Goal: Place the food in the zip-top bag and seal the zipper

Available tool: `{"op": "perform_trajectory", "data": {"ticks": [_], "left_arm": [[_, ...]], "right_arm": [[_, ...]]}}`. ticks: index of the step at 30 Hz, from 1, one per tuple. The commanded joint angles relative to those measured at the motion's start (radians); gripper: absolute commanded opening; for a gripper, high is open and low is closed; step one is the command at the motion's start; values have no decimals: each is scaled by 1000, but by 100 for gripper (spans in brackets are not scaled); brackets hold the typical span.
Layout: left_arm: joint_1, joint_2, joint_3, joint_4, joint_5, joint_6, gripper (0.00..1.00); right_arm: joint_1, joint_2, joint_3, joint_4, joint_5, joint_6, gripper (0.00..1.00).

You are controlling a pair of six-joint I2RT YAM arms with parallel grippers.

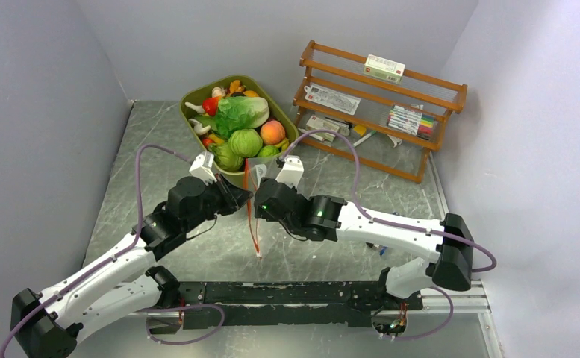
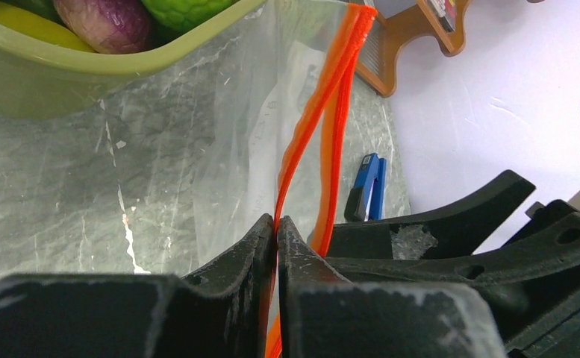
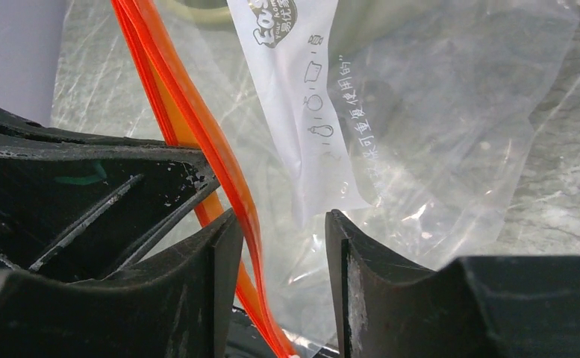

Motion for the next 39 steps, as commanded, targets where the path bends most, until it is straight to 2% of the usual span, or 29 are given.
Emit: {"op": "perform_trajectory", "data": {"ticks": [1,6,16,19,22,28,34,37,38,39], "left_arm": [[-8,-12,21,-20,-14,-11,7],[-9,-2,12,5,2,-37,7],[-15,7,-3,11,20,-73,7],[-14,-7,-12,-6,8,-79,7],[-14,-18,-5,-64,-25,-77,7],[-15,-39,49,-184,-124,-12,7],[-13,-44,116,-279,-213,51,7],[-15,-54,133,-227,-154,91,7],[-15,-61,134,-195,-109,117,10],[-14,-69,132,-156,-58,131,18]], "right_arm": [[18,-11,47,-67,106,11,44],[31,35,79,-107,128,17,41],[64,188,147,-226,200,139,37],[64,191,135,-212,232,141,24],[65,159,125,-229,278,130,0],[64,-26,56,-152,291,-11,0],[65,-139,-8,-142,249,-19,0],[64,-150,-29,-53,203,-110,0],[65,-142,-27,-19,187,-136,0],[65,-125,-21,-3,176,-158,0]]}}
